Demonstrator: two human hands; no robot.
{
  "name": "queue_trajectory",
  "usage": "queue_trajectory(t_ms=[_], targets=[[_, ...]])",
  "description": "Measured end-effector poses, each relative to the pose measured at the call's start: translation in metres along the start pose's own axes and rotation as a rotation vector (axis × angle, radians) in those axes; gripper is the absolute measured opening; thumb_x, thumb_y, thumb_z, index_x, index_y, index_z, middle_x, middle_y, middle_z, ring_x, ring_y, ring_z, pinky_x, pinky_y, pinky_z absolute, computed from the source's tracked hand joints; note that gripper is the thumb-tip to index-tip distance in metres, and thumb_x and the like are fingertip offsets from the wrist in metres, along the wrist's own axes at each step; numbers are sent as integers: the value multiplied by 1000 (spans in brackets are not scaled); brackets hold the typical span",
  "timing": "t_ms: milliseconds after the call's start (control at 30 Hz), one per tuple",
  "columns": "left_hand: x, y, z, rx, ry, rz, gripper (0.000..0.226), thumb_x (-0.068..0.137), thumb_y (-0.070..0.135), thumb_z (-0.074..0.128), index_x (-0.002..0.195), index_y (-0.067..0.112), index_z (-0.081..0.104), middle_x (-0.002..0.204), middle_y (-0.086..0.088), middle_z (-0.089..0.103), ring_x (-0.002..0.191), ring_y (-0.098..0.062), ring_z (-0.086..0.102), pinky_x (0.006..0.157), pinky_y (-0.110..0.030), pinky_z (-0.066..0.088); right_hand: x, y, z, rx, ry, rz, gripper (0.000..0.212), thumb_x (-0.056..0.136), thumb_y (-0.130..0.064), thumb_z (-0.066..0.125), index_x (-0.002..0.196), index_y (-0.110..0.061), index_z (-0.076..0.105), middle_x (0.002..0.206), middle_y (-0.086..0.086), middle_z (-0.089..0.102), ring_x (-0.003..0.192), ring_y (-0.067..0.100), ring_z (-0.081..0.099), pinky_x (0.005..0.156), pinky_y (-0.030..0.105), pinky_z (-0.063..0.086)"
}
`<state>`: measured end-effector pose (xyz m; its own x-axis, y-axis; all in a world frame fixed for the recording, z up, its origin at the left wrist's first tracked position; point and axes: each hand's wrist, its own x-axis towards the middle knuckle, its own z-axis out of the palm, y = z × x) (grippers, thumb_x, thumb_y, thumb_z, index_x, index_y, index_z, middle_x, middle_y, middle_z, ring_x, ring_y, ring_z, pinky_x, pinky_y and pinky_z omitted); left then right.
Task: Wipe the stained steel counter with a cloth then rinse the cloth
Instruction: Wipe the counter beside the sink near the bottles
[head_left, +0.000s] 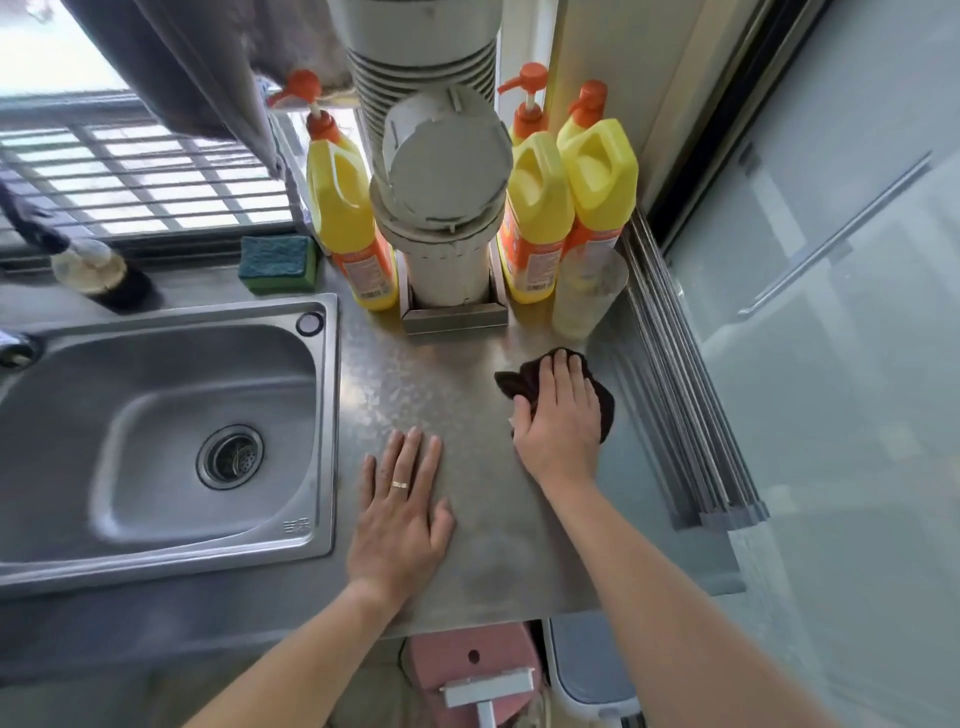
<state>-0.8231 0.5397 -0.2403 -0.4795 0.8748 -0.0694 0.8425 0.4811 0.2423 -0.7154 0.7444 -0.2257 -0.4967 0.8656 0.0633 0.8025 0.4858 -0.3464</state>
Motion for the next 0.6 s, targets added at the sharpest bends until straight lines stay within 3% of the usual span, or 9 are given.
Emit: queue_trajectory(t_ms=[133,267,333,400,500,600], targets=[[1,1,-1,-16,-2,9,75,95,43,39,163,27,11,171,3,7,159,-18,0,127,-53,11,-13,-13,-3,108,-45,-160,58,94,-30,56,148,-11,52,157,6,48,151,21,37,125,40,28],[-1,2,-8,-40,-16,21,73,95,44,37,162,26,16,171,2,11,159,-17,2,128,-51,9,-81,-22,-22,288,-148,-281,48,80,-13,64,127,-18,70,140,-3,65,139,13,53,107,41,47],[-2,0,-14,-105,-16,35,70,95,44,37,161,25,23,169,2,16,158,-17,5,128,-49,7,-105,-18,-35,425,-184,-249,43,75,-9,66,116,-19,74,126,-4,72,126,14,62,100,42,52],[-3,-5,-21,-209,8,51,65,94,41,38,155,20,36,165,-2,27,157,-20,16,128,-47,7,-113,-2,-51,498,-106,-165,41,75,-7,66,114,-17,73,117,-2,73,112,19,66,95,43,54],[-13,-20,-23,-148,84,84,60,95,33,37,152,15,41,163,-5,32,155,-25,24,127,-48,13,-122,45,-64,278,108,-54,42,87,-19,61,128,-16,66,137,3,63,125,25,59,107,45,47],[-22,-27,-19,-52,55,41,65,96,35,37,159,16,31,167,-6,24,158,-25,13,126,-52,16,-135,70,-52,25,13,60,59,95,-38,54,148,-14,52,161,10,40,149,30,37,123,50,26]])
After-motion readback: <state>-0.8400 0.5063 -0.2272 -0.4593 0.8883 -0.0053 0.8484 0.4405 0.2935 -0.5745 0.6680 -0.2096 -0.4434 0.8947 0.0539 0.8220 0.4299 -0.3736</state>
